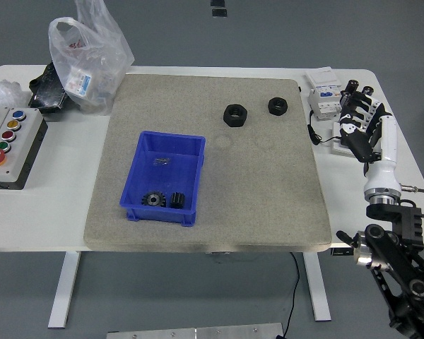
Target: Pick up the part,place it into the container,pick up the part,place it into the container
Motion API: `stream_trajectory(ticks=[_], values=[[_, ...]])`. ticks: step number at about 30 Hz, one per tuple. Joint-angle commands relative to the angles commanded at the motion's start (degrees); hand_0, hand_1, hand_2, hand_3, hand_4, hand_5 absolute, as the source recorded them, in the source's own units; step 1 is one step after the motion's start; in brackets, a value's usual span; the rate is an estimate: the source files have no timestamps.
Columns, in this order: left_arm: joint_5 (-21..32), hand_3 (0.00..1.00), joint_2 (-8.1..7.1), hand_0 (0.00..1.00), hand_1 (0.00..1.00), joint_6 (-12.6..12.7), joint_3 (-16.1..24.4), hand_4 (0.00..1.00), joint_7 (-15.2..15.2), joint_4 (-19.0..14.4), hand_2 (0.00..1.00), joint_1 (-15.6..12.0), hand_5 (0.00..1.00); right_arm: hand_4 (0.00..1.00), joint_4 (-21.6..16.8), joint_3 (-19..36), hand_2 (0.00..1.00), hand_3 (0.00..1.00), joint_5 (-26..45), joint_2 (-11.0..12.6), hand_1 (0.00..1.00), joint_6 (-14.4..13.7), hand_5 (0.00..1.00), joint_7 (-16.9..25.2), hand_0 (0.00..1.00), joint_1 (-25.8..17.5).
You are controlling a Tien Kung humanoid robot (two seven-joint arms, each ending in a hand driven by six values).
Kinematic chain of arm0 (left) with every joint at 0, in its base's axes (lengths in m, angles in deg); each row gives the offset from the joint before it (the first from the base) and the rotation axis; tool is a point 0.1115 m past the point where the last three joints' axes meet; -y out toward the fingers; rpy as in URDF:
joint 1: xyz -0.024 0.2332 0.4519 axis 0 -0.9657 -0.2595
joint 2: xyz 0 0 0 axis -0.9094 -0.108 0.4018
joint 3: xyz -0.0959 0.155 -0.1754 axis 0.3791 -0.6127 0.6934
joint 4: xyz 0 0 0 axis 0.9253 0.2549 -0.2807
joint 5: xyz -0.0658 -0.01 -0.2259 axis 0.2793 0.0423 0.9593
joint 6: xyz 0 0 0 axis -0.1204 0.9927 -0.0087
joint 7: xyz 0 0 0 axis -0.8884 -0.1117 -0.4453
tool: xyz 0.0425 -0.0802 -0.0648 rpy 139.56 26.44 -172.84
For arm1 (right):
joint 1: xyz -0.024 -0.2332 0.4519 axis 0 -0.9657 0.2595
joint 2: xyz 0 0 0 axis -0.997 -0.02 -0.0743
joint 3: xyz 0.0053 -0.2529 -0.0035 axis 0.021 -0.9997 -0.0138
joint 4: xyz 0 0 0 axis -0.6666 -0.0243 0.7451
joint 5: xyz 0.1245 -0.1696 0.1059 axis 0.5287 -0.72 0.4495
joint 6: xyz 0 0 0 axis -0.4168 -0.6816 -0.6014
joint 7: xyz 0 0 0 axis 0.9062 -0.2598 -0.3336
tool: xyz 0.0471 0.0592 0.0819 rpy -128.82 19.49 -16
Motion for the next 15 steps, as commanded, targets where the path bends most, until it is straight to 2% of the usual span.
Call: stream_trajectory(ticks=[15], values=[[-0.8,0.626,-0.33,0.613,0.604,0.0,0.5,0.501,-0.2,0.0,0.596,-1.4,0.476,0.641,0.5,-2.5,0.702,0.695,6.1,-0.9,0.657,2.1,0.302,4.1,0.612,-0.9]])
